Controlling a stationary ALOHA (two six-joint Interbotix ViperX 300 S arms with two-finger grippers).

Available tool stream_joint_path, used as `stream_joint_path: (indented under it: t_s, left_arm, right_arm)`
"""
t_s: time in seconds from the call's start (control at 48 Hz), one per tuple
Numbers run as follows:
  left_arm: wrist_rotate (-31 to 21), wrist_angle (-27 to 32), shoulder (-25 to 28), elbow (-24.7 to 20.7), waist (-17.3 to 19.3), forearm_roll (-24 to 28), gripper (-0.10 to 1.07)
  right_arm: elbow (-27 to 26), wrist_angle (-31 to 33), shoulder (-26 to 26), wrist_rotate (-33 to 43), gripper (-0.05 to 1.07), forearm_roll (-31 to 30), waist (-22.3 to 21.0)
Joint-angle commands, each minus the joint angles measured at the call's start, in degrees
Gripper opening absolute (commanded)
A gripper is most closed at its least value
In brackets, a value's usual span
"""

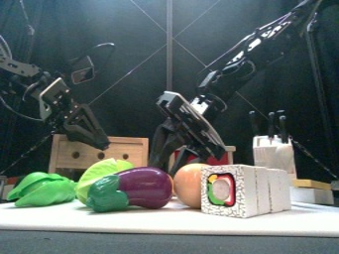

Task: Drop corn

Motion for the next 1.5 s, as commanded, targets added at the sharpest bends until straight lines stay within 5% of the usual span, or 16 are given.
stream_joint_path:
  t_s: [0.0, 0.375, 1.479]
  left_arm:
    - [0.09, -0.18, -0.44, -0.53, 0.18, 0.09, 0.69]
    - [0.09, -0.18, -0.44, -0.53, 0.18, 0.18, 0.69]
    - [0.0, -0.26, -0.44, -0.88, 0.18, 0.09, 0.69]
  right_arm:
    - [-1.14, 0.35, -1.14, 0.09, 0.72, 0.44, 0.44]
    - [-1.14, 2.55, -1.67, 0.0, 0.86, 0.44, 0.62]
    - [-0.09, 7.82, -8.88, -0.44, 0.85, -4.92, 3.69]
